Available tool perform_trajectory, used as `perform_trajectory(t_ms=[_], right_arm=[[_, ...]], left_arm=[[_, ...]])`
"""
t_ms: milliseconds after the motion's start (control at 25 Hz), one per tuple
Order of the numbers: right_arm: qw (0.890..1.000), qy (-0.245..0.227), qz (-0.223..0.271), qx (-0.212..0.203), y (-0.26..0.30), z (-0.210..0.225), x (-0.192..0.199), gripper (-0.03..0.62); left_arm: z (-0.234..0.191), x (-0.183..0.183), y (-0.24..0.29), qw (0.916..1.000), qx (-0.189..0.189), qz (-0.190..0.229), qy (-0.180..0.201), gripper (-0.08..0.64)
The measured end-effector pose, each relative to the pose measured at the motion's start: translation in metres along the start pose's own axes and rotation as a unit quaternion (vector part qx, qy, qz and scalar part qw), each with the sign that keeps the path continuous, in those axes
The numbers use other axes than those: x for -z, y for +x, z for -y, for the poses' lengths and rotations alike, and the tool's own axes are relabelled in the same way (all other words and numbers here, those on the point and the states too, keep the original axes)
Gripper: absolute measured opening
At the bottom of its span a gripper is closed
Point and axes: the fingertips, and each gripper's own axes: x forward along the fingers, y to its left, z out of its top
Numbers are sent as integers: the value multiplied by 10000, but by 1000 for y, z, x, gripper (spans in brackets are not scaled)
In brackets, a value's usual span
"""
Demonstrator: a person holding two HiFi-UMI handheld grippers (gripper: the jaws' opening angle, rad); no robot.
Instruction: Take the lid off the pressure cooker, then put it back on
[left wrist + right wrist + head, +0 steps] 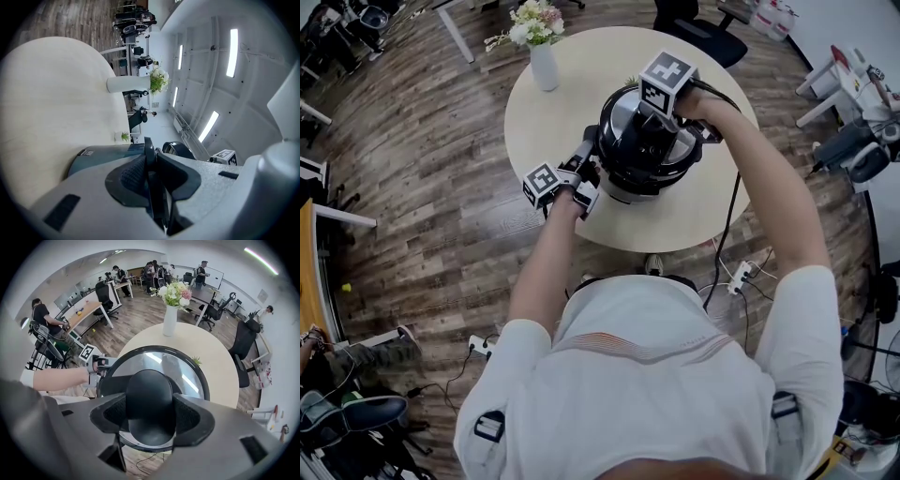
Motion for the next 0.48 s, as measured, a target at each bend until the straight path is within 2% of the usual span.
perform_trajectory(t_ms=[80,160,200,240,280,320,360,400,480], right_arm=[[10000,-53,62,-10,-14,3,-1,288],[9999,-65,111,-12,-29,8,1,288],[9999,-67,126,-13,-36,11,3,288],[9999,-70,140,-15,-42,14,6,288],[9999,-71,151,-17,-49,19,9,288],[9998,-67,161,-17,-55,24,13,288],[9998,-56,172,-14,-60,29,17,288],[9998,-37,185,-7,-64,34,21,288],[9998,19,219,23,-69,41,26,288]], left_arm=[[2,-3,-2,9993,-159,6,332,82],[7,-3,-5,9950,-435,-25,898,197],[11,-3,-7,9893,-646,-60,1307,239],[16,-3,-8,9796,-901,-82,1792,248],[23,-5,-9,9657,-1172,-83,2314,257],[32,-7,-8,9476,-1433,-71,2856,262],[44,-8,-7,9249,-1667,-50,3416,264],[59,-10,-5,8987,-1851,-24,3976,264],[91,-12,0,8484,-2024,63,4892,264]])
